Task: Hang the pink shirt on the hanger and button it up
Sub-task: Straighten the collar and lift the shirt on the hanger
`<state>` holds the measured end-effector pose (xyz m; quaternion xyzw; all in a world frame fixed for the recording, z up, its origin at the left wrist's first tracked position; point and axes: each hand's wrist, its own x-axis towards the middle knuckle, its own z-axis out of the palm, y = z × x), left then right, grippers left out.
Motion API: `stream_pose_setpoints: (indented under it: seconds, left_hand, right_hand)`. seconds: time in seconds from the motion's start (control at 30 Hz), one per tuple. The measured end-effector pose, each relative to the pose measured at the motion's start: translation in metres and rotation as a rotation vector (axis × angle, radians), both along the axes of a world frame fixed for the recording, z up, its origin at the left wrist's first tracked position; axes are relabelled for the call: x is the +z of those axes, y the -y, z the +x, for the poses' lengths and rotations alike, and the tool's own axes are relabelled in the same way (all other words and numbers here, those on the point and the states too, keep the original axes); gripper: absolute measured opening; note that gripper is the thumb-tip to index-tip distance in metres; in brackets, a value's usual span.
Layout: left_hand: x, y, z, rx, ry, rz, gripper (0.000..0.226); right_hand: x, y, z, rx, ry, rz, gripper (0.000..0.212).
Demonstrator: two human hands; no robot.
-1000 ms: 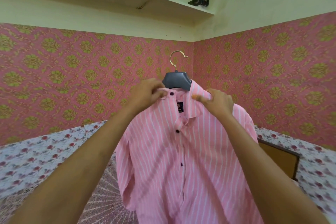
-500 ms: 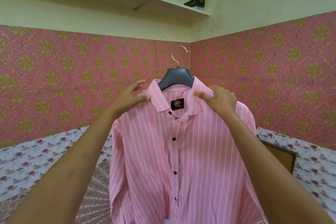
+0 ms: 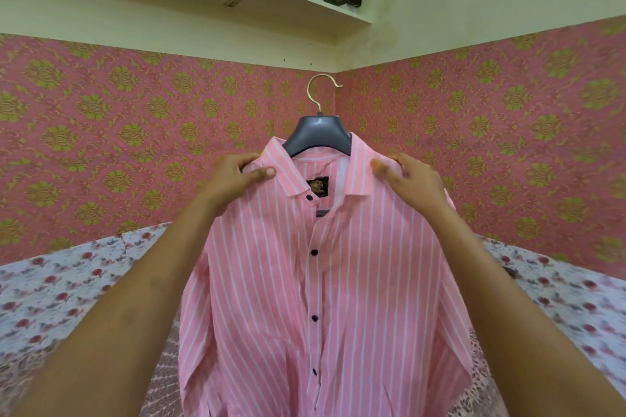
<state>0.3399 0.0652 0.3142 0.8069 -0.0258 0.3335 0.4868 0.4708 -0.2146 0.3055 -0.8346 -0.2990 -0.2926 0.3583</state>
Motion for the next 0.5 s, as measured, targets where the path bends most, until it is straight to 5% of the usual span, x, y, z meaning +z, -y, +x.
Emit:
stream_pose_setpoints:
  seconds: [0.37,0.5]
  left_hand:
    - [0.01,0.077,0.016,-0.136,0.012,0.03,0.025]
    - [0.014,0.102,0.021,-0.213,0.024,0.009,0.018]
  right_hand:
    - [-0.006,0.095,-0.018,-0.237,0.094,0.003,0.062]
    - [-0.007,0.115,-0.043,-0.383,0.155,-0.011,0.08]
